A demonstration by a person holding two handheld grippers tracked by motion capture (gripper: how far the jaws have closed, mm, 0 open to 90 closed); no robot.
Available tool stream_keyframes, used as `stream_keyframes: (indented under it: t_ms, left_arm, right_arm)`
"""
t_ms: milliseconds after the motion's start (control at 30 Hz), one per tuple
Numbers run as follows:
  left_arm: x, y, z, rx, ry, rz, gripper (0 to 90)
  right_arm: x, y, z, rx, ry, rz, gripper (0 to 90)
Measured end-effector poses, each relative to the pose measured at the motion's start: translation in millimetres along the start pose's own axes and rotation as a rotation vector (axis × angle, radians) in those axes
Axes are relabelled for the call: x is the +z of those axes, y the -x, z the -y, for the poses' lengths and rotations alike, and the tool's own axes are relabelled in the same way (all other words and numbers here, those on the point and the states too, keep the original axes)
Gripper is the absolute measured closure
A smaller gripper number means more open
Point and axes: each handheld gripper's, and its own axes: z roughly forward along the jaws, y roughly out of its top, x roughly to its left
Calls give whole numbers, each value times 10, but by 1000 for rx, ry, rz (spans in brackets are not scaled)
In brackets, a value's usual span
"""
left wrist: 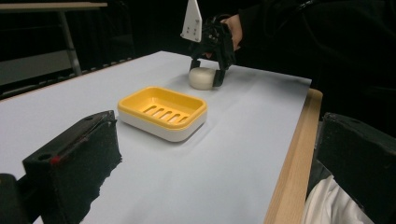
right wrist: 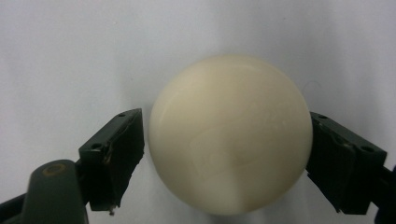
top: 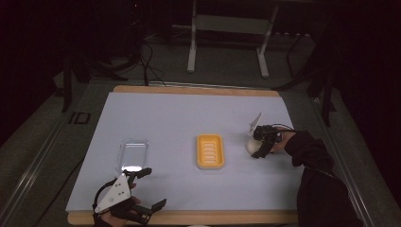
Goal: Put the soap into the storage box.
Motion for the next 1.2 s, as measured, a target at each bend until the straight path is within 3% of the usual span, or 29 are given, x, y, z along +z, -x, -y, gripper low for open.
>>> stream_keyframes:
  t_ms: [133,333,600,1200]
  left_arm:
    - [2,0,1,0,-1,0,1]
    - [2,1,1,0,-1,2,1]
    - [2,-2,0,0,-1,2,1]
    - [4,-1,-2,-1,1,4,1]
  right_arm:
    - [-4,9,-6,3,3,-2,228]
    - [-7,5,-38,17,-20,-6,235]
    - [-59,-14,-56,36,-40,-57,238]
    - [-367,-151,-145,-20,-60,-81,239]
